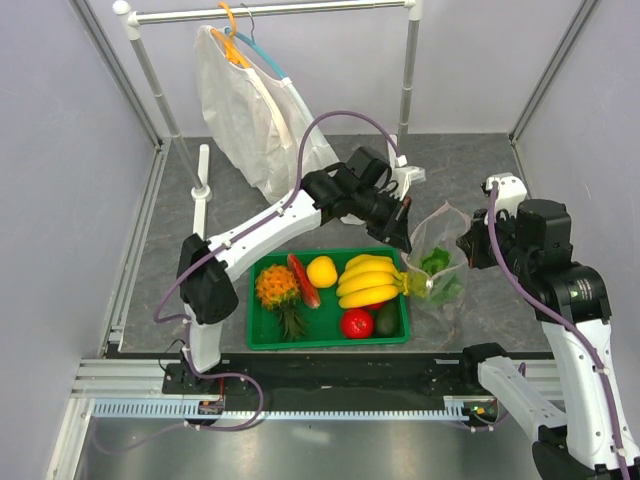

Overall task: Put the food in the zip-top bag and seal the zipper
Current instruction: Adjust the zipper on the food storage bag, then pick up the fake fruit from the bin.

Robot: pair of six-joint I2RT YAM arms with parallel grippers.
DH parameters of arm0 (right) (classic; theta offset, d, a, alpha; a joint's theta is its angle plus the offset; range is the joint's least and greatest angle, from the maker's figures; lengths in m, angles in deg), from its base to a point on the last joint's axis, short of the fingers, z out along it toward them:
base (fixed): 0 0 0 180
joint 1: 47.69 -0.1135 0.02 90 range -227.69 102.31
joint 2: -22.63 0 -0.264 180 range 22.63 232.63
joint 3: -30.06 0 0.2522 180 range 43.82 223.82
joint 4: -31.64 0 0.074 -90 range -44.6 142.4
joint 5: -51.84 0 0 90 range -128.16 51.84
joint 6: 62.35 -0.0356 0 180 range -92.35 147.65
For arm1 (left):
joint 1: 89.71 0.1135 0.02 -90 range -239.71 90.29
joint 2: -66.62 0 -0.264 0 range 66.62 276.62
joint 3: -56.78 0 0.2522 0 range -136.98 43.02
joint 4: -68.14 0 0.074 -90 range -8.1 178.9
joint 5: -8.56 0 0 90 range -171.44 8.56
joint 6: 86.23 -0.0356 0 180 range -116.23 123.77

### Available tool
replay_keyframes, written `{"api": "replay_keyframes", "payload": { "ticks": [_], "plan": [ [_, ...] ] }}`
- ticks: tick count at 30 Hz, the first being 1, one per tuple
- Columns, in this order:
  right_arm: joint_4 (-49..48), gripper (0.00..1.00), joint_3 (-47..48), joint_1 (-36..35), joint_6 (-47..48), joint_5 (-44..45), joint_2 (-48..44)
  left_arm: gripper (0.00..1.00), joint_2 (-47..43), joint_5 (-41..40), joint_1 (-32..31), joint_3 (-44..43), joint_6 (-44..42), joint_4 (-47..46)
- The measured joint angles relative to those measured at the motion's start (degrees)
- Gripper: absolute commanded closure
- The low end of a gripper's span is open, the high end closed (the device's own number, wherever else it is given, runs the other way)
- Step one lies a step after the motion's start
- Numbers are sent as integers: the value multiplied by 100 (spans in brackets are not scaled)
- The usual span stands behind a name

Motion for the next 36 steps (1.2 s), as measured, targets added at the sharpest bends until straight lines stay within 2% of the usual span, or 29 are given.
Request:
{"api": "replay_keyframes", "payload": {
  "ticks": [4, 8, 11, 12, 14, 18, 20, 23, 29, 30, 32, 36],
  "plan": [
    [-9, 100, 24, 0, 83, 2, -13, 79, -37, -7, 92, 310, -232, 87],
    [4, 100, 68, 0, 155, -96, -96, 69, -614, -7, 118, 894, -608, -2],
    [48, 100, 116, 0, 236, -125, -153, 46, -1394, -13, 118, 1425, -826, -153],
    [79, 100, 162, 0, 280, -136, -157, 32, -1628, -11, 125, 1556, -894, -181],
    [92, 100, 240, 0, 378, -179, -160, 25, -2081, 11, 164, 1810, -1058, -291],
    [133, 100, 258, 0, 575, -413, -177, 23, -2798, 402, 468, 2437, -1425, -326],
    [184, 100, 254, 0, 682, -579, -181, 23, -3088, 603, 710, 2778, -1886, -256],
    [232, 100, 245, 0, 780, -752, -221, 25, -3558, 651, 966, 3213, -3001, 153],
    [256, 100, 125, 0, 804, -894, -243, 28, -4699, 479, 949, 4054, -5539, 868],
    [256, 100, 87, 0, 796, -907, -240, 23, -4728, 422, 949, 4111, -5860, 955],
    [258, 100, 15, 0, 763, -929, -238, 21, -4621, 365, 949, 4138, -6334, 1043],
    [258, 100, -79, 0, 664, -938, -238, 21, -3880, 262, 887, 4186, -6492, 623]
  ]
}}
